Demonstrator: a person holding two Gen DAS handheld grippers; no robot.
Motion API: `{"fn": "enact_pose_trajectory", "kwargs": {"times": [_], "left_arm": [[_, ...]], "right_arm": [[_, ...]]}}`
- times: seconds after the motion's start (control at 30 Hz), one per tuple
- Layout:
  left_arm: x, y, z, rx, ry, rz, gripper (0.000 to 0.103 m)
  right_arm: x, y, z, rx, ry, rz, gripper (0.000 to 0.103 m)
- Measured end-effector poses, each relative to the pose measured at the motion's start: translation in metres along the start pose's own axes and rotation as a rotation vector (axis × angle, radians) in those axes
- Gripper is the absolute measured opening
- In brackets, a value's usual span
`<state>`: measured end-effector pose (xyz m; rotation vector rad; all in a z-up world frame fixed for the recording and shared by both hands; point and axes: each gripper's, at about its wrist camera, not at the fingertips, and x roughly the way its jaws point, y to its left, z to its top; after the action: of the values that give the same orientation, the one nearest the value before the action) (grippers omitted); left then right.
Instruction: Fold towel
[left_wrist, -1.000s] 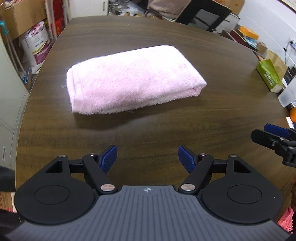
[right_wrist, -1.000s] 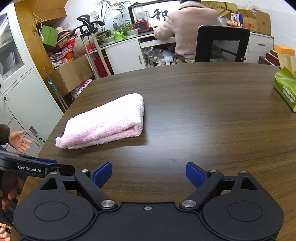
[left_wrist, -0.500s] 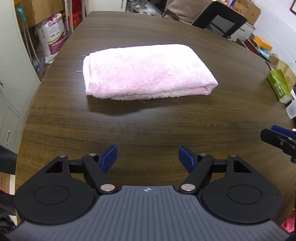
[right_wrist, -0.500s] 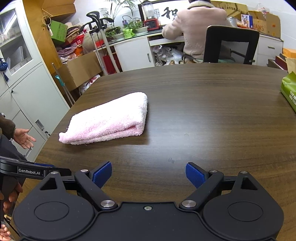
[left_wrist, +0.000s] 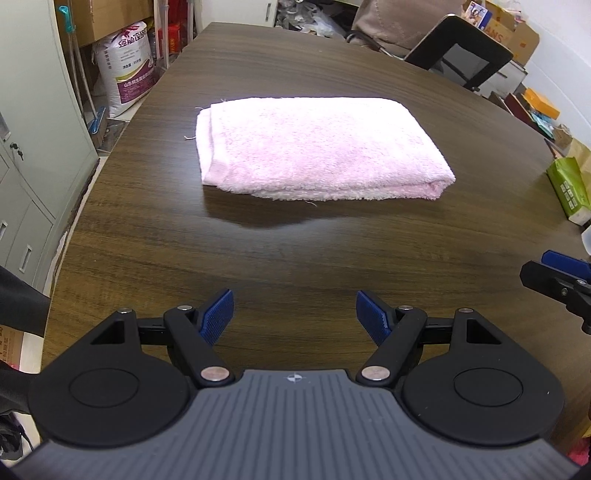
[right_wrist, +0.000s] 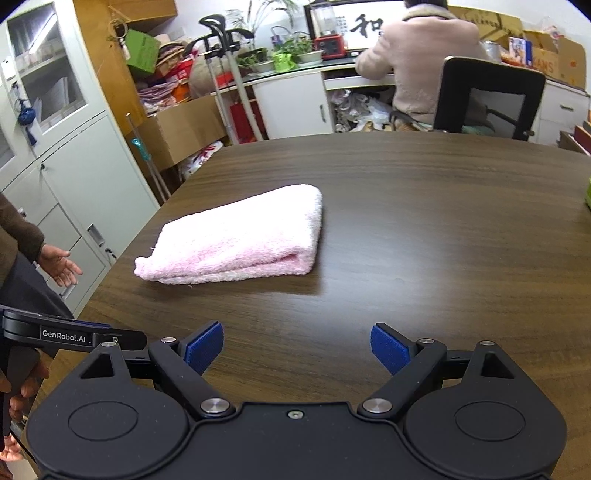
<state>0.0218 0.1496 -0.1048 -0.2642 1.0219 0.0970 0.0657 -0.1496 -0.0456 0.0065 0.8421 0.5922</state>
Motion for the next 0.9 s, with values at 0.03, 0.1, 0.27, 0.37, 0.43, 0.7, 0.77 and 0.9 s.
{"fn": "enact_pose_trajectory", "kwargs": {"times": [0.03, 0.1, 0.27, 0.37, 0.43, 0.7, 0.77, 0.9], "left_arm": [[0.0, 0.002, 0.001, -0.002, -0.002, 0.005, 0.073], [-0.001, 0.007, 0.004, -0.013, -0.007, 0.009, 0.073], [-0.003, 0.024, 0.013, -0.03, -0.021, 0.027, 0.073], [-0.003, 0.034, 0.017, -0.052, -0.028, 0.032, 0.073], [-0.002, 0.04, 0.019, -0.059, -0.031, 0.035, 0.073], [0.004, 0.065, 0.03, -0.116, -0.05, 0.049, 0.073], [0.005, 0.071, 0.032, -0.139, -0.053, 0.046, 0.073], [0.005, 0.083, 0.034, -0.181, -0.062, 0.048, 0.073]], "right_arm": [[0.001, 0.003, 0.002, -0.016, -0.001, 0.004, 0.087], [0.003, 0.009, 0.006, -0.046, -0.003, 0.01, 0.087], [0.01, 0.031, 0.023, -0.133, -0.036, 0.028, 0.087], [0.016, 0.045, 0.033, -0.165, -0.051, 0.033, 0.087], [0.021, 0.052, 0.038, -0.173, -0.054, 0.042, 0.087], [0.044, 0.082, 0.06, -0.257, -0.061, 0.035, 0.087], [0.053, 0.094, 0.068, -0.29, -0.052, 0.024, 0.087], [0.073, 0.113, 0.078, -0.314, -0.04, 0.029, 0.087]]}}
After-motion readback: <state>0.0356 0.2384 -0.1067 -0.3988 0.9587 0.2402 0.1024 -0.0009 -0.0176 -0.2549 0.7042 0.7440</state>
